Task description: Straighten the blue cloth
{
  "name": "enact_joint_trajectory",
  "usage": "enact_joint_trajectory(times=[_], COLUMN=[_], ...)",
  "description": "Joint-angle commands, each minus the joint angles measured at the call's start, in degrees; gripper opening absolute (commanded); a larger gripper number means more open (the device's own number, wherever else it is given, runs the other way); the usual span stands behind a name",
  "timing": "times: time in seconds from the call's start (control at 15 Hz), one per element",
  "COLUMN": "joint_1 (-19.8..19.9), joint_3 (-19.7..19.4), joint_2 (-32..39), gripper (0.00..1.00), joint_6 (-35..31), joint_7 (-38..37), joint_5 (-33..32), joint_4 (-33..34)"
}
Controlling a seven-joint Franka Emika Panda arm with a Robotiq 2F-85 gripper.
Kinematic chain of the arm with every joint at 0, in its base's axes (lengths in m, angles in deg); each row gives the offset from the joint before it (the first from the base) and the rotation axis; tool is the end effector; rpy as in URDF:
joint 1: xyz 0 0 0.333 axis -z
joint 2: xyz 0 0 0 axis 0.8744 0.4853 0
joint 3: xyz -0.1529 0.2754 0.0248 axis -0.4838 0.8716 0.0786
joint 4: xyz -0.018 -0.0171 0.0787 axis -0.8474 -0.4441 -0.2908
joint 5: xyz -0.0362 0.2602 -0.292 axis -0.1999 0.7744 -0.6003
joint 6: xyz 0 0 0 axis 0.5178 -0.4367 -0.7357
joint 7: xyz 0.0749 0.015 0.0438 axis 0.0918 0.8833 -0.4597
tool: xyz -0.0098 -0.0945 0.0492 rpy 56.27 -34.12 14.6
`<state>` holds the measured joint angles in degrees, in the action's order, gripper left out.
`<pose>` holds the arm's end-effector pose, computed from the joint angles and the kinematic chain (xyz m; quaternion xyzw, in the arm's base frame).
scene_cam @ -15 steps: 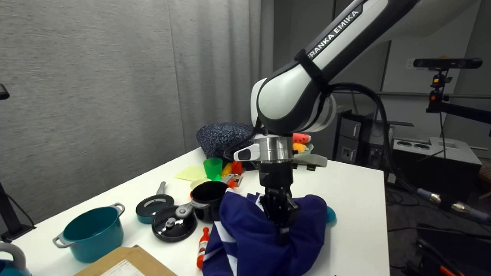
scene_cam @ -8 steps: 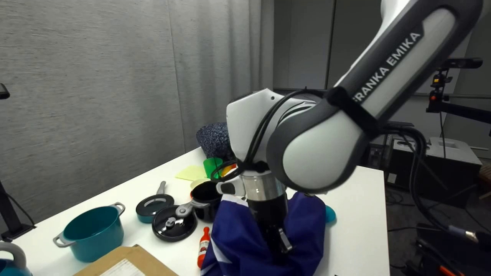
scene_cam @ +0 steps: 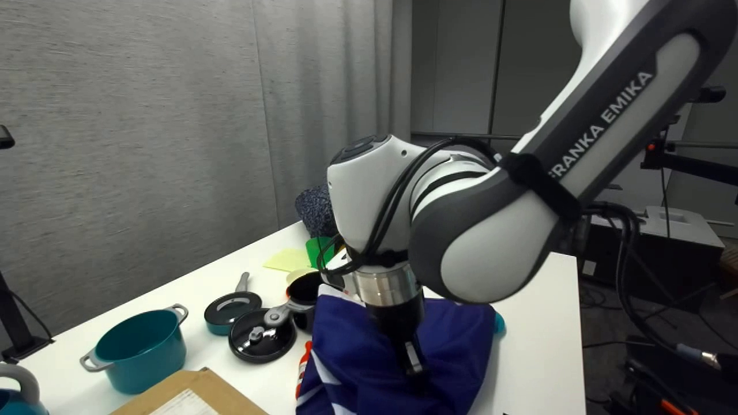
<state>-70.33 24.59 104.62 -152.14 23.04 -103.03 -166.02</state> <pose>0.5327 0.1577 0.2371 0.9174 0.3852 -0.0761 0.0655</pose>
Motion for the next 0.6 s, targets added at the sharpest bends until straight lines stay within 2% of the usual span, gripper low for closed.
enact_joint_trajectory(times=[0.0, 0.2, 0.4, 0.53], joint_1=[3.0, 5.1, 6.06, 6.96], joint_3=[-1.37, -2.87, -3.83, -3.31], joint_2=[0.53, 0.83, 1.09, 1.3], gripper=[0.76, 0.97, 1.0, 1.0], joint_6=[1.77, 2.13, 3.14, 0.16], joint_7=[-3.37, -6.36, -11.11, -11.67], joint_5=[4.3, 8.17, 11.25, 14.74], joint_4=[3.79, 5.56, 6.76, 6.87])
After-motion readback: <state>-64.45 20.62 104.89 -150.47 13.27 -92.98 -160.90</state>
